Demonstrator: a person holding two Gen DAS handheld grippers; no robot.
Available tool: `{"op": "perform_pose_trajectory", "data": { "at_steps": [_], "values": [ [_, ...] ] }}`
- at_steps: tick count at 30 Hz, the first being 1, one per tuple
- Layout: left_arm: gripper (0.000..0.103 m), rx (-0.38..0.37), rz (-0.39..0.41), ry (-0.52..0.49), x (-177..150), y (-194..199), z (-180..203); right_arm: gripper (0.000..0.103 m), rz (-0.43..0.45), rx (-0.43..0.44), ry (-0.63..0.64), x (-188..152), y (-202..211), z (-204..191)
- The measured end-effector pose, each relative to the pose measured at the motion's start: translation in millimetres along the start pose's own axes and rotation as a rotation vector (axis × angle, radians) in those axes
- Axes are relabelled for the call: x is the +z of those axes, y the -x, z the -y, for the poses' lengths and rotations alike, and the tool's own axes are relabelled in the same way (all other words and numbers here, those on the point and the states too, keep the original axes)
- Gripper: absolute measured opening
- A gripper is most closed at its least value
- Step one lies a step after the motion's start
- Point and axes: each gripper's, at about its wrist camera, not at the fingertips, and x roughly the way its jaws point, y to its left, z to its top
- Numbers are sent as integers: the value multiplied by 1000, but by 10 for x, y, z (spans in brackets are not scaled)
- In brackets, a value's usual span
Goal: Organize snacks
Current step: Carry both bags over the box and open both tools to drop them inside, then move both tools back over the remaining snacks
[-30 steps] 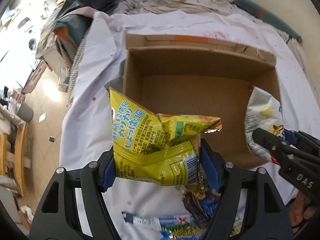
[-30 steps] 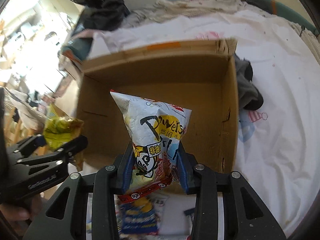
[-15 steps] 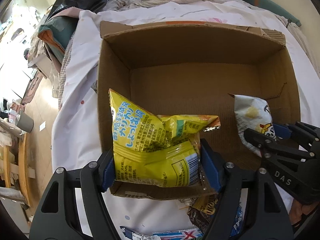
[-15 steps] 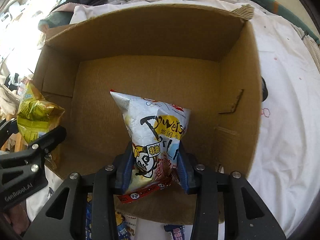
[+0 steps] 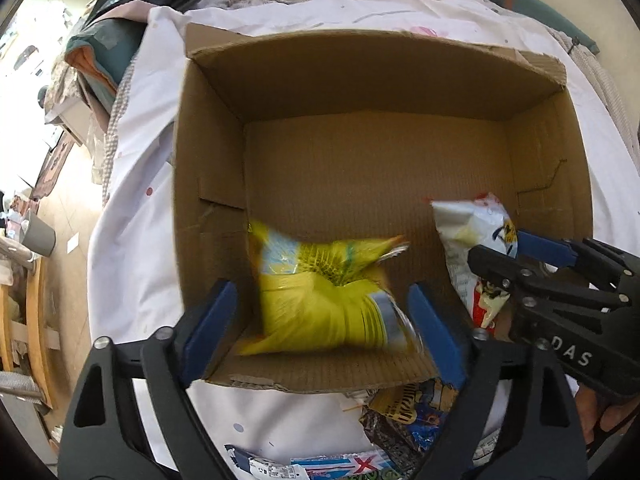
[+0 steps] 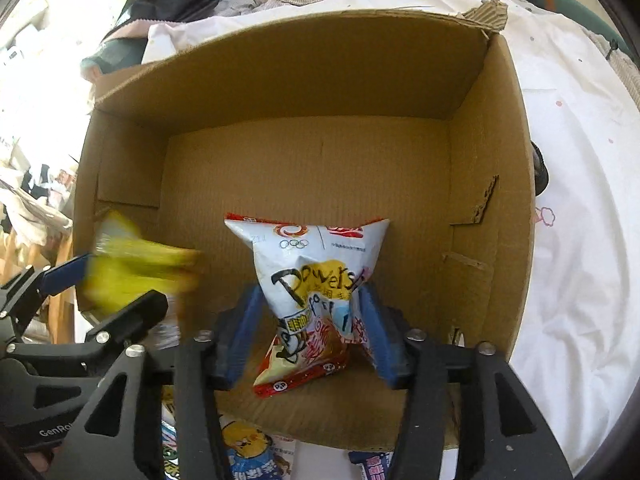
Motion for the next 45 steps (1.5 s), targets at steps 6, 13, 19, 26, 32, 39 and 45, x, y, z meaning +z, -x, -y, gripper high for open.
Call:
{"op": "perform_pose_trajectory", "data": {
  "at_steps": [6,13,19,26,32,39,45],
  "values": [
    [93,-7,29,32,25,87,-79,65,22,34,-18,14,82,24],
    [93,-39,44,76,-52,291,-190,91,90,37,-35,-2,284,27],
    [93,-36,82,105,-151,532,-347,93,144,8,-22,-111,538,19],
    [93,-18,63,167,-437,637,-520,93,152,-60,-3,-316,677,3],
    [93,-7,47,185,-655,681,-590,93,128,-75,-10,-599,753,16],
    [93,-11,36,198,-819,691,-580,93,118,-123,-29,-865,846,122],
    [93,-26,11,185,-899,644,-473,93,79,-151,-75,-1011,857,356]
  ]
}}
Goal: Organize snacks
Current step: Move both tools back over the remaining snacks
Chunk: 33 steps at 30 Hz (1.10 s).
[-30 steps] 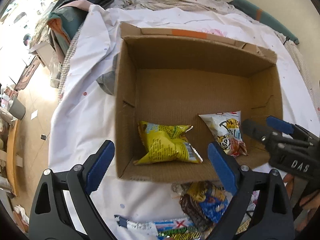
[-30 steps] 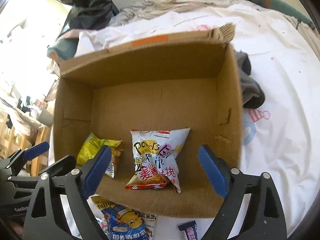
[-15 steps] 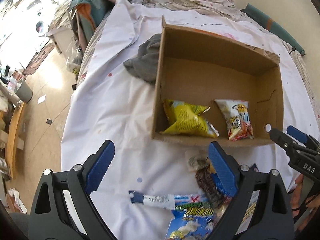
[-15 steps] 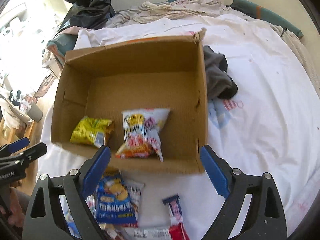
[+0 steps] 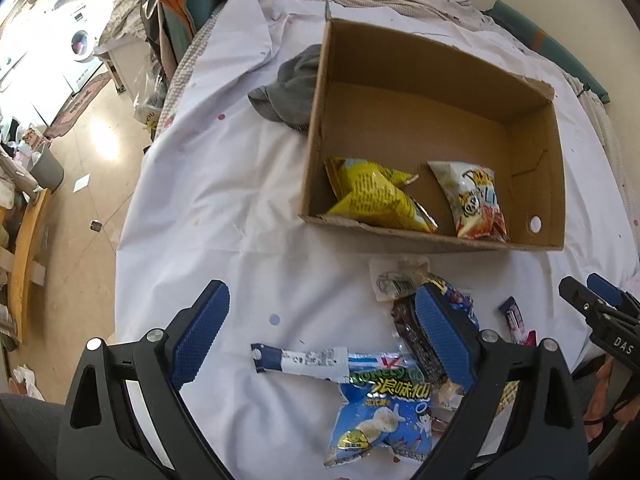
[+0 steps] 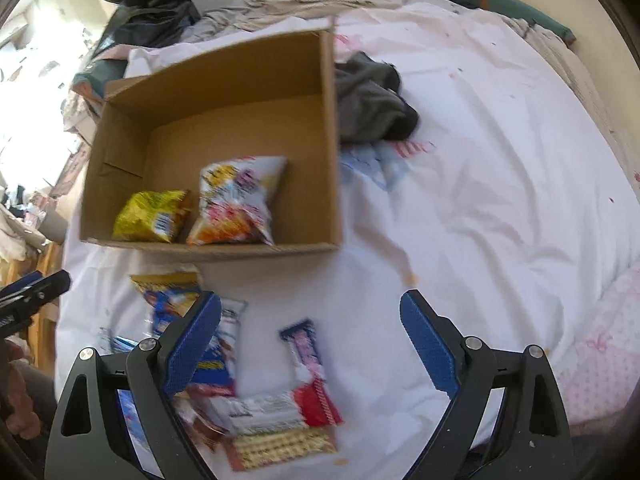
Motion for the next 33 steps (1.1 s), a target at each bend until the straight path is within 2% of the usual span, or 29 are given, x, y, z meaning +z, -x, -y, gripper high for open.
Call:
{"op": "perform_pose_trajectory", "data": {
  "at_steps": [8,20,27,28,30,33],
  "values": [
    [93,3,-29,-10,-116,-65,85,93,-79,-31,-32,-116,-134,226],
    [93,11,-42,4,-142,-90,42,93,-137,-39,17,-179,-307,108],
    [93,10,-77,37,-167,-133,-58,91,-216,29,-13,-174,-493,64],
    [93,7,-89,50,-177,-146,-87,90,-223,40,-14,-166,-517,57],
    [93,3,-105,72,-193,-166,-136,75,-245,60,-11,-156,-573,25],
    [93,-7,-130,110,-214,-194,-206,59,-295,63,20,-184,-702,-54]
  ]
}}
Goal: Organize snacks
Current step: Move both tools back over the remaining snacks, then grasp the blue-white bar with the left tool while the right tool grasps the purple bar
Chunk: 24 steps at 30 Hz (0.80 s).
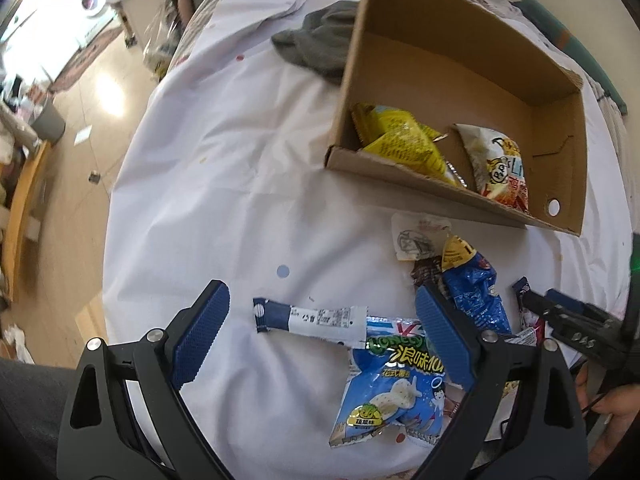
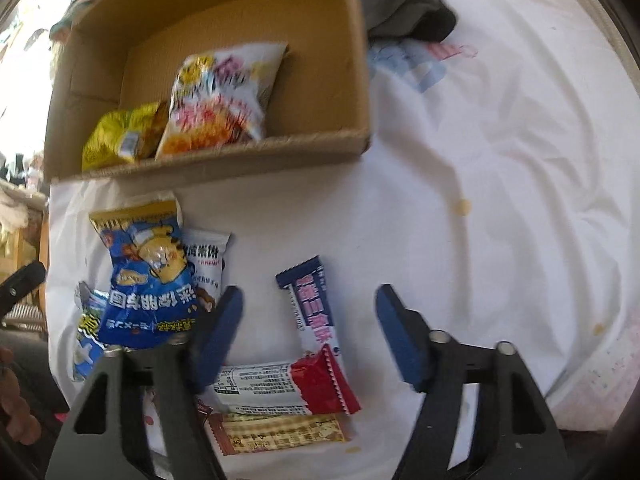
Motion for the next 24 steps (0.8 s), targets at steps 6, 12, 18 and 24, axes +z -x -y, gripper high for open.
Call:
{"op": "perform_pose_trajectory", "data": {
  "at_steps": [6,12,18,24],
  "values": [
    [93,-1,-13,33,0,-30,-80,52,-56,-50,41,-17,-201,-82],
    [93,-3,-18,61,42,-40,-132,20,-13,-77,72,25,-169,-99],
    [92,-1,-58,121,36,-148,-284,20,165,58,21,36,286,-114],
    [92,5,-137,99,-60,-379,-216,20,252,156,4,17,540,-101]
  ]
}}
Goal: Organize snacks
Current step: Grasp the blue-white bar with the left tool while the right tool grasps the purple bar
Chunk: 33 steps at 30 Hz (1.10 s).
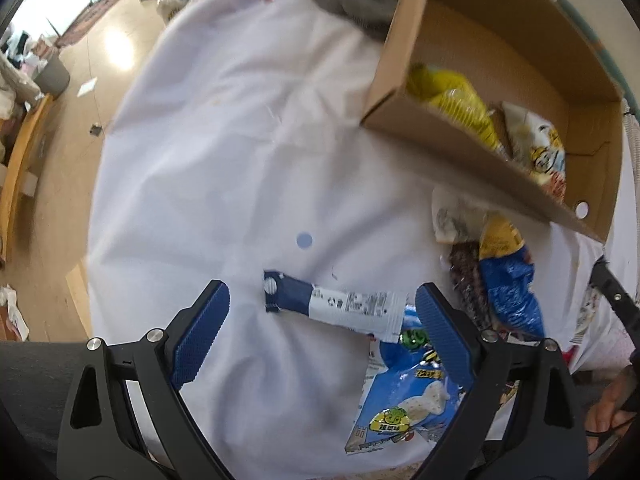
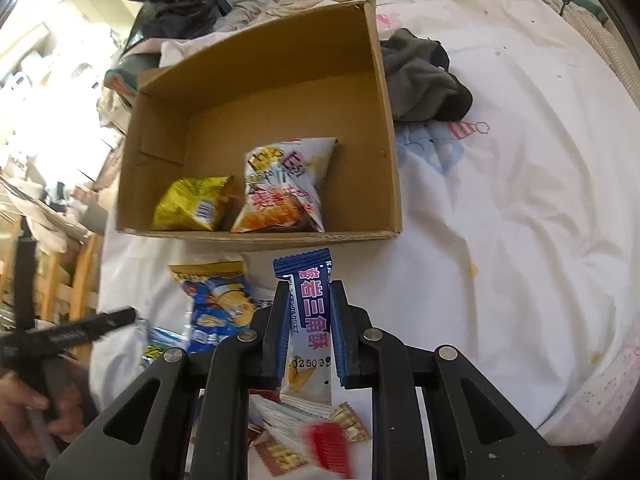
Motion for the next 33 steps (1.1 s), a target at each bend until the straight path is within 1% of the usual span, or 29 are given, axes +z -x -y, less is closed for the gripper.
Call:
{"op": "perform_pose_trajectory", "data": {
  "at_steps": [2,4,8,9,11,12,15,16,17,19,20,23,25,28,33],
  "values": [
    [92,-22,-20,34,1,-62,-35,20,-8,0,-6,0,12,23],
    [93,-64,-33,91,21,-84,-100,20,-20,3,-19,-8,-16,49],
    [91,-106,-25,196,64,-58,-234,20,-16,11,-25,-15,18,90],
    [89,-115,-28,213,70,-67,-255,20,-15,13,-24,-21,36,73],
    [78,-149,-56,255,76,-126,-303,20,-16,18,-21,-12,32,51],
    [76,-163,-72,268,74,-161,-303,20,-16,20,-20,-12,27,43],
    [67,-173,-112,297,58,-290,-299,20,-17,23,-16,-11,22,20],
    [56,-167,-123,303,56,-332,-297,20,-17,22,-15,-14,22,14],
    [37,-158,-134,301,66,-372,-289,20,-17,20,-13,-18,21,11],
    [20,-131,-137,289,80,-410,-299,20,-19,17,-13,-23,18,15],
    [14,-117,-126,274,88,-395,-291,20,-20,17,-14,-27,20,19],
    [14,-88,-67,203,106,-274,-223,20,-19,18,-18,-31,35,32],
    [14,-81,-29,170,142,-159,-184,20,-16,22,-19,-35,48,36],
    [14,-31,62,115,147,58,-121,20,-14,44,-19,-35,69,27],
    [14,-5,208,21,174,427,48,20,-4,109,-5,-38,134,-47]
  ]
}}
